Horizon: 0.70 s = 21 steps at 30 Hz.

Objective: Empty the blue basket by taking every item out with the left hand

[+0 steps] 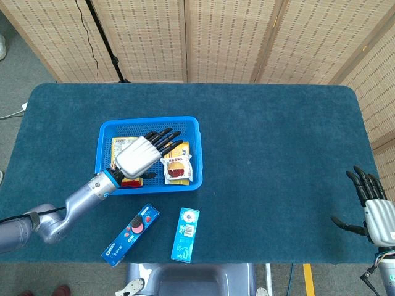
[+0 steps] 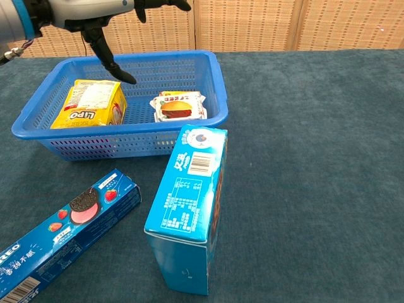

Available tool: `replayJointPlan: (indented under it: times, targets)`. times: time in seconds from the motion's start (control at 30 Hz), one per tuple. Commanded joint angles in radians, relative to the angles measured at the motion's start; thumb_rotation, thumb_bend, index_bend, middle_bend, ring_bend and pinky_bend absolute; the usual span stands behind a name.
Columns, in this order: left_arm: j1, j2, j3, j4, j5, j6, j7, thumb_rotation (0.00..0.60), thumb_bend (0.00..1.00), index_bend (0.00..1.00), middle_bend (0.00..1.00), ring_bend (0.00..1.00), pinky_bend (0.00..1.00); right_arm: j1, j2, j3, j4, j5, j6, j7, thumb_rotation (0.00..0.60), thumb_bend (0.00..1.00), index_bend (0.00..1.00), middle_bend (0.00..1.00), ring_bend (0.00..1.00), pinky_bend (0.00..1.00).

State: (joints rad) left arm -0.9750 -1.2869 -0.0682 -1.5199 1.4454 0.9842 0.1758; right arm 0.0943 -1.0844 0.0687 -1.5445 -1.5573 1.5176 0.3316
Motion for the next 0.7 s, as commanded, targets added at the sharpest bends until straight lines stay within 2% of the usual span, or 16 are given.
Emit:
replayJointPlan:
  times: [0.03,0.2,0.47,0.7]
  targets:
    - [-0.031,-0.029,-0.046,0.000,-0.076,-0.066,0.032,0.555,0.00,0.00,0.00,0.00,0.25,0.001,0.000,0.002,0.003,0.005,-0.004,0.003,0.600,0.00,0.00,0.00,0.00,0.00]
    - [-0.043,-0.050,-0.065,-0.001,-0.133,-0.124,0.018,0.557,0.00,0.00,0.00,0.00,0.25,0.002,-0.001,0.005,0.008,0.015,-0.010,0.007,0.600,0.00,0.00,0.00,0.00,0.00]
    - [-0.052,-0.085,-0.073,0.005,-0.310,-0.248,0.006,0.556,0.00,0.00,0.00,0.00,0.25,0.005,-0.001,0.006,0.012,0.016,-0.016,0.012,0.600,0.00,0.00,0.00,0.00,0.00]
    - [-0.062,-0.149,-0.095,0.022,-0.407,-0.258,0.012,0.545,0.00,0.00,0.00,0.00,0.25,0.007,-0.001,0.003,0.012,0.013,-0.021,0.017,0.600,0.00,0.00,0.00,0.00,0.00]
